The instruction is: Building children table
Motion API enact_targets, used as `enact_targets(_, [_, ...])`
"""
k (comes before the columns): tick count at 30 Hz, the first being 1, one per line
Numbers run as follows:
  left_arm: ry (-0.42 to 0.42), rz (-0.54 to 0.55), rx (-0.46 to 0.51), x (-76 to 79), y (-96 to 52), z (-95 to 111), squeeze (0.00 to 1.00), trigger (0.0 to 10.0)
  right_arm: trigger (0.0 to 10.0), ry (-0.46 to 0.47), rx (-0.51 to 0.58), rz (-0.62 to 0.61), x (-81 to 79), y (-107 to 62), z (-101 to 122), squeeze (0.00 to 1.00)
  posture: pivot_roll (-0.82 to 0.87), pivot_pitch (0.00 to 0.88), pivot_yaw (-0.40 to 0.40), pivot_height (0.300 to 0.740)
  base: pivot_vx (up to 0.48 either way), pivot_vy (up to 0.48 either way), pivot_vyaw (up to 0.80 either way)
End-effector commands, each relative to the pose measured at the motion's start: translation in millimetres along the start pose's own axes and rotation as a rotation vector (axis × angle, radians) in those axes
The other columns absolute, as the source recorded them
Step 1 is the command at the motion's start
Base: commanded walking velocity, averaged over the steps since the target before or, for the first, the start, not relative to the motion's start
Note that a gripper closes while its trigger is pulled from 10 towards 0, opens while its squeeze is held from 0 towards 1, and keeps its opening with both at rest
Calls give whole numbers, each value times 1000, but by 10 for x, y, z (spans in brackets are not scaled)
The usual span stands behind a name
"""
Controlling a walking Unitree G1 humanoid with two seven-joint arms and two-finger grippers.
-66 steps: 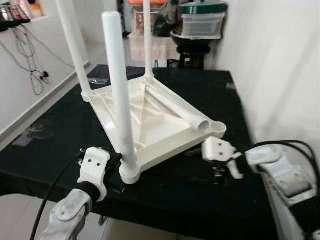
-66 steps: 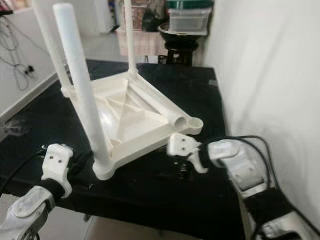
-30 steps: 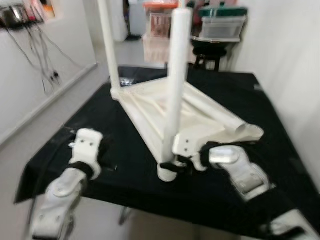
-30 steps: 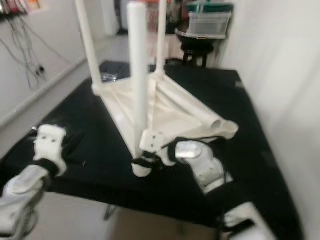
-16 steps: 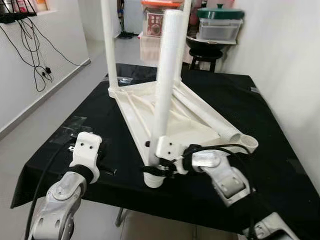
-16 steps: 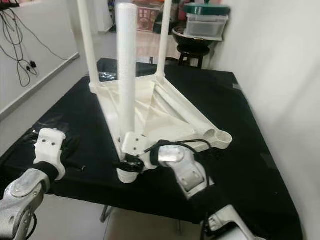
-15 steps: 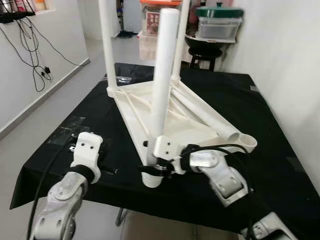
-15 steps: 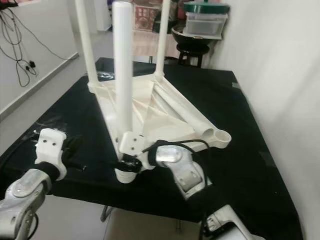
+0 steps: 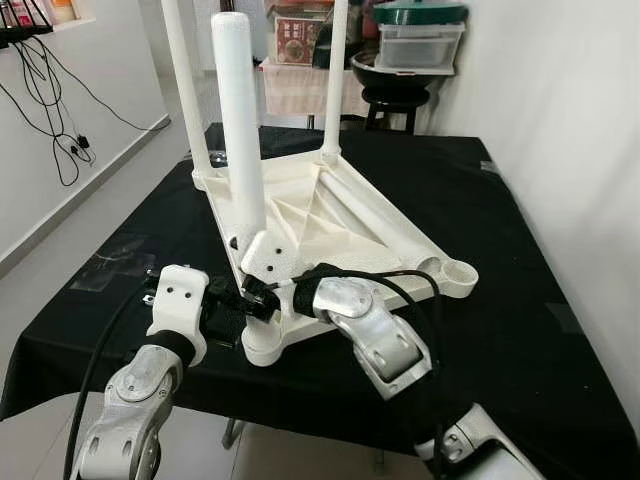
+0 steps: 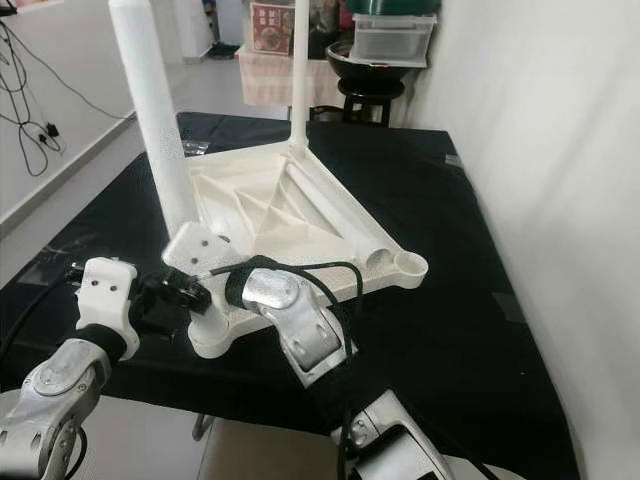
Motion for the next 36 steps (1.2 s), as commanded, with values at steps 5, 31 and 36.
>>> enact_targets(5, [-6,4,-30,27,-52,-65,0,10000,10000,-146,-202,189,103,-328,-484,0,3,0,-51,740,0,0,0])
enact_targets(31, [-58,-84,-51,264,-352,-101,0,10000,10000,-372,-795,412,902,-1007,-1131,0,49,61,-98,740,0,0,0])
enact_targets(36, [-59,-85,-51,272,-370,-89,0,10000,7490,-387,-821,446,848,-981,-1176,0,50,65,-99,740,0,0,0])
Point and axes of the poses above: a point about 5 cm out from each wrist's last joint towards the gripper, its own y axis pointing out of the wrist towards the gripper, its own z axis along the axis of the wrist's last joint, x = y × z, the point moved 6 cm from there along y, pointing out of the wrist towards the gripper, and after that the axes turned 3 degrees about y, right-handed, at the moved point
